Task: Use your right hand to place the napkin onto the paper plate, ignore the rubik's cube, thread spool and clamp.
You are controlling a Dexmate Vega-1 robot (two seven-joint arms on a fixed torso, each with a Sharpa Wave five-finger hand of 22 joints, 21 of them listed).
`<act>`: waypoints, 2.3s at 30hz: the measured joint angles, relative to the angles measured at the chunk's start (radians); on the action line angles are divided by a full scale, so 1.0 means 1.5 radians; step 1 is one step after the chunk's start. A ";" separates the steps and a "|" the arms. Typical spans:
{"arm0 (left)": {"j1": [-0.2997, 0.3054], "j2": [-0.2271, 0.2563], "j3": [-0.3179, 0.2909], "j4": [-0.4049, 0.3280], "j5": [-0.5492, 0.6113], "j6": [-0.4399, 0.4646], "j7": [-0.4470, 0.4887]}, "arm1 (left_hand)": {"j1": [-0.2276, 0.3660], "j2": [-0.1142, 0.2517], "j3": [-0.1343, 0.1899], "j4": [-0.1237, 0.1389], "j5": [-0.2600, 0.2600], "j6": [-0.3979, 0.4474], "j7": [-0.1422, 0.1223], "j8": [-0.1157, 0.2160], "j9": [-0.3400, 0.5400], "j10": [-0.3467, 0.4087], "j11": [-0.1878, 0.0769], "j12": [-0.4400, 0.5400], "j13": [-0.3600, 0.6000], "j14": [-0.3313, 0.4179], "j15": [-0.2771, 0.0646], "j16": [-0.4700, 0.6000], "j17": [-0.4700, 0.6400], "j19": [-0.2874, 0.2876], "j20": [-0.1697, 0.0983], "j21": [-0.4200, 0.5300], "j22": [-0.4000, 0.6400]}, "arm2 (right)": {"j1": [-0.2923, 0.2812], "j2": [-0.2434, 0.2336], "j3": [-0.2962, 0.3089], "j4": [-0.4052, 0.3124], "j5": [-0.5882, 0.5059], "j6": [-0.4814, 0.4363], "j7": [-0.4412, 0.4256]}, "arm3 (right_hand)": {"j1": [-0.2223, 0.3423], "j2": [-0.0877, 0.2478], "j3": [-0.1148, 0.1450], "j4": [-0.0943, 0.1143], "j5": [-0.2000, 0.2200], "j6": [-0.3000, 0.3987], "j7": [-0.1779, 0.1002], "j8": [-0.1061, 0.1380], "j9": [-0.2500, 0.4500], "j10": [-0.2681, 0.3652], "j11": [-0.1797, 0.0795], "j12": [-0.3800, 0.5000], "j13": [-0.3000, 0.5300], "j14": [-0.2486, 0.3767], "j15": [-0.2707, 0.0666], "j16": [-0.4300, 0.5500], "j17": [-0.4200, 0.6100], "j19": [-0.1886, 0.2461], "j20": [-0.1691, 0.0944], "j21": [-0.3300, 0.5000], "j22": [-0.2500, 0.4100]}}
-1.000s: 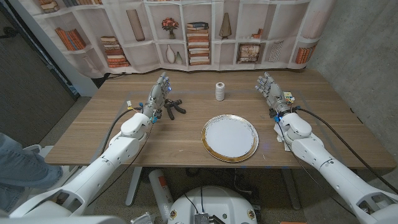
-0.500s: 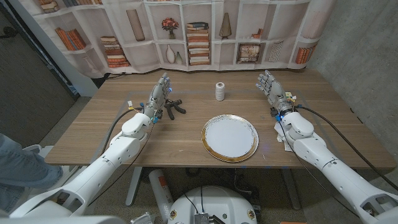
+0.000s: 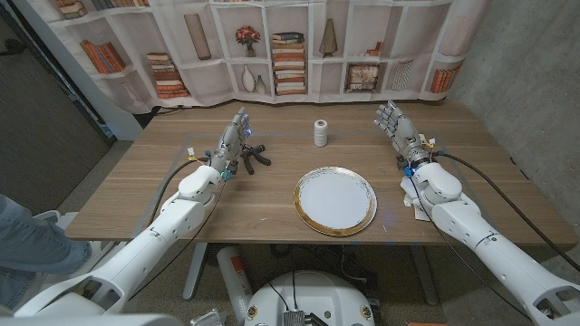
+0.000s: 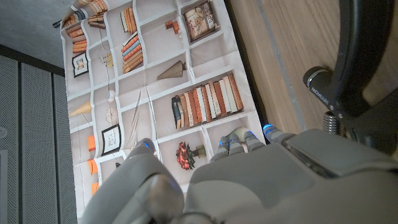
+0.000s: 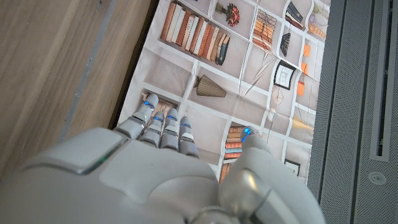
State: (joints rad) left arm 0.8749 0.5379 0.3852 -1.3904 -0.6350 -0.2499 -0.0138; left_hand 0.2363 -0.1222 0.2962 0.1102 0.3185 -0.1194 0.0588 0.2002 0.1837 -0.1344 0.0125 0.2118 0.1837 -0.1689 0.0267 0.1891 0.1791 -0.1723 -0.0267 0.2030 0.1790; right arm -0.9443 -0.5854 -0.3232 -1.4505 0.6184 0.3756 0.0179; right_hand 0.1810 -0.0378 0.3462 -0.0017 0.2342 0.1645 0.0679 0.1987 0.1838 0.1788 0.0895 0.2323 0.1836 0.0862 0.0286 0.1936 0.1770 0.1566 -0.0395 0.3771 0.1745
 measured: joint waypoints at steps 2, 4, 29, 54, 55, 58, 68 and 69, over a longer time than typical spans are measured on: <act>0.001 0.001 0.000 -0.002 0.000 0.001 0.001 | 0.000 0.000 0.000 0.000 0.000 0.000 0.000 0.000 0.000 0.000 0.000 0.000 0.000 0.000 0.000 0.000 0.000 0.000 0.000 0.000 0.000 | -0.003 -0.002 0.002 -0.004 0.000 0.002 0.000 | 0.000 0.000 0.000 0.000 0.000 0.000 0.000 0.000 0.000 0.000 0.000 0.000 0.000 0.000 0.000 0.000 0.000 0.002 0.002 0.000 0.000; 0.003 0.002 0.000 -0.004 0.001 0.002 0.002 | 0.000 0.000 0.000 0.000 0.000 0.000 0.000 0.000 0.000 0.000 0.000 0.000 0.000 0.000 0.000 0.000 0.000 0.000 0.000 0.000 0.000 | -0.006 -0.004 0.004 -0.008 -0.001 0.005 0.000 | 0.000 0.000 0.000 0.000 0.000 0.004 0.001 0.000 0.000 0.002 -0.002 0.000 0.000 0.000 0.000 0.000 0.000 0.002 0.002 0.000 0.000; 0.024 0.010 -0.002 -0.025 0.000 0.004 0.012 | 0.006 0.006 -0.003 -0.003 0.005 0.007 0.000 0.005 0.000 0.007 0.000 0.000 0.000 0.000 0.000 0.000 0.000 0.000 0.000 0.000 0.000 | -0.038 -0.035 0.022 -0.063 -0.013 0.020 0.001 | 0.003 0.004 -0.002 -0.002 0.000 0.008 -0.004 0.000 0.000 0.004 -0.003 0.000 0.000 0.007 0.000 0.000 0.000 0.009 0.001 -0.005 0.000; 0.036 0.015 -0.003 -0.040 0.002 0.014 0.023 | 0.011 0.011 -0.003 -0.003 0.005 0.018 -0.004 0.005 0.000 0.014 0.000 0.000 0.000 0.002 -0.002 0.000 0.000 0.001 0.006 0.000 0.000 | -0.058 -0.053 0.043 -0.095 -0.020 0.034 -0.002 | 0.007 0.007 -0.002 -0.007 0.000 0.014 -0.005 0.000 0.000 0.013 -0.004 0.000 0.000 0.013 -0.001 0.000 0.002 0.016 0.002 -0.010 0.000; 0.036 0.015 -0.003 -0.040 0.002 0.014 0.024 | 0.011 0.011 -0.003 -0.003 0.005 0.018 -0.004 0.005 0.000 0.014 0.000 0.000 0.000 0.002 -0.002 0.000 0.000 0.001 0.006 0.000 0.000 | -0.059 -0.054 0.044 -0.097 -0.021 0.034 -0.003 | 0.007 0.007 -0.002 -0.007 0.000 0.014 -0.005 0.000 0.000 0.013 -0.004 0.000 0.000 0.013 -0.001 0.000 0.002 0.017 0.003 -0.010 0.000; 0.037 0.015 -0.003 -0.040 0.002 0.015 0.024 | 0.011 0.011 -0.003 -0.003 0.005 0.018 -0.004 0.005 0.000 0.014 0.000 0.000 0.000 0.002 -0.002 0.000 0.000 0.001 0.006 0.000 0.000 | -0.060 -0.056 0.047 -0.102 -0.023 0.035 -0.005 | 0.007 0.007 -0.002 -0.007 0.000 0.014 -0.005 0.000 0.000 0.013 -0.004 0.000 0.000 0.013 -0.001 0.000 0.002 0.017 0.003 -0.010 0.000; 0.037 0.015 -0.003 -0.034 0.001 0.015 0.020 | 0.011 0.011 -0.003 -0.003 0.005 0.021 0.000 0.005 0.000 0.014 0.000 0.000 0.000 0.002 -0.002 0.000 0.000 0.001 0.006 0.000 0.000 | -0.064 -0.063 0.055 -0.118 -0.030 0.036 -0.012 | 0.007 0.007 -0.002 -0.007 0.000 0.014 -0.005 0.000 0.000 0.016 -0.001 0.000 0.000 0.015 0.001 0.000 0.002 0.017 0.003 -0.015 0.000; 0.036 0.014 -0.003 -0.033 0.001 0.015 0.019 | 0.011 0.011 -0.003 -0.003 0.005 0.021 0.000 0.005 0.000 0.014 0.000 0.000 0.000 0.002 -0.002 0.000 0.000 0.001 0.006 0.000 0.000 | -0.066 -0.066 0.057 -0.123 -0.032 0.035 -0.014 | 0.007 0.007 -0.002 -0.007 0.000 0.014 -0.005 0.000 0.000 0.016 -0.001 0.000 0.000 0.015 0.001 0.000 0.002 0.017 0.003 -0.015 0.000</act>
State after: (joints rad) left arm 0.9294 0.5596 0.3813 -1.4393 -0.6341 -0.2280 0.0153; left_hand 0.2535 -0.1050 0.2915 0.1055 0.3260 -0.0872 0.0588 0.2079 0.1836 -0.1130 0.0125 0.2118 0.1835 -0.1653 0.0232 0.1891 0.1788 -0.1702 -0.0172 0.2030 0.1789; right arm -1.0431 -0.6847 -0.2372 -1.6345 0.5698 0.4275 -0.0033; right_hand 0.1915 -0.0273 0.3437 -0.0126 0.2342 0.1858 0.0608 0.1984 0.1837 0.2022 0.0881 0.2322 0.1835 0.1092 0.0303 0.1937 0.1793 0.1814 -0.0357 0.3539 0.1744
